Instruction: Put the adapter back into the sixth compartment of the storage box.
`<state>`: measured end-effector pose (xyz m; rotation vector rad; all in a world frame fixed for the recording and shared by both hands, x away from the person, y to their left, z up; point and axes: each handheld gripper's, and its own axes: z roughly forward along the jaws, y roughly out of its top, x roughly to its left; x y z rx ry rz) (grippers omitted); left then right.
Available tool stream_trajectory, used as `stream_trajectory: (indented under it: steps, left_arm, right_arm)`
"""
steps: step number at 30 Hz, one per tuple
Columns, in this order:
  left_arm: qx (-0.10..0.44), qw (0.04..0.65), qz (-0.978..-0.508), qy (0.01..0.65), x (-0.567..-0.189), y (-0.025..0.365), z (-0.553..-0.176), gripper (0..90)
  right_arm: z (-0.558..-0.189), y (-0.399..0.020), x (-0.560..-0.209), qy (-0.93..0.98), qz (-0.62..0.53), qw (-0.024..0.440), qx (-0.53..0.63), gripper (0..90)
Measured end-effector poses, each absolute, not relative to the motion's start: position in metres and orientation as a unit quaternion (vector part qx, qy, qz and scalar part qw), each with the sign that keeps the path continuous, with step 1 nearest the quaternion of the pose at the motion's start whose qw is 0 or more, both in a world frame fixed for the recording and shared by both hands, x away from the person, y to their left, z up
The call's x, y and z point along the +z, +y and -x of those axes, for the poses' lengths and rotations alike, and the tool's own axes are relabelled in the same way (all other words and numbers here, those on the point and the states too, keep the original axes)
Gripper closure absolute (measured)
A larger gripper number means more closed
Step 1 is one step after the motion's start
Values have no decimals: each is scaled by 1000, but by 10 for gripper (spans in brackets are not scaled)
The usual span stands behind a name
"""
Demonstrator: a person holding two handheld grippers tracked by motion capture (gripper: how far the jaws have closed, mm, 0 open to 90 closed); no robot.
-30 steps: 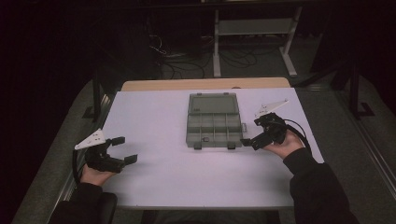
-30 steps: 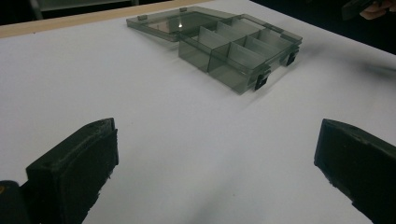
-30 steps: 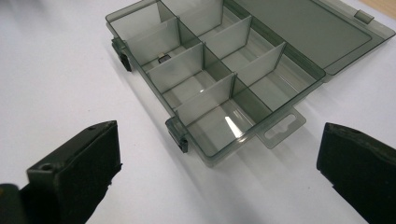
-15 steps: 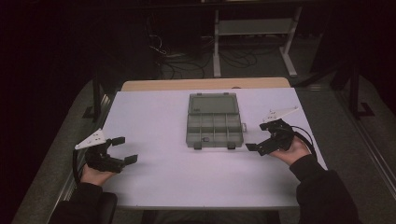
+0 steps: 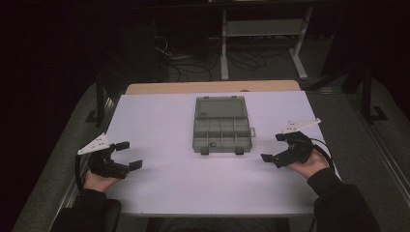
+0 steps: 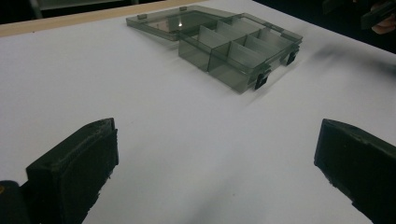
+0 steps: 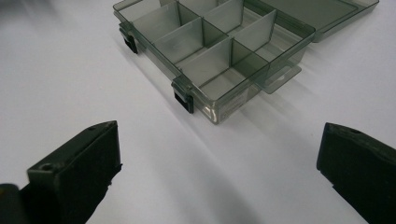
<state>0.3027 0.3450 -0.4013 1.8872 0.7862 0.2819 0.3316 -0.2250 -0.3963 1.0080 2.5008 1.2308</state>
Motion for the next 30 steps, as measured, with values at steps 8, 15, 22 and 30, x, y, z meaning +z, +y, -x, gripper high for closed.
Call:
stream_trajectory:
  steps: [8,15,22,30]
  left_arm:
    - [116,512,-785,328,-402,345,-303,0]
    - [114,511,-787,326,-402,344,-303,0]
    - [113,509,-788,326,-402,343,-304,0]
    - [112,509,-788,326,-402,343,-304,0]
  right_arm:
    - [-321,-234,-405,832,-346,97,423,0]
    - [-311,-241,-411,827,-352,104,426,0]
    - [-304,-251,-416,818,-364,109,432,0]
    - [-296,-262,-418,806,-376,117,443,0]
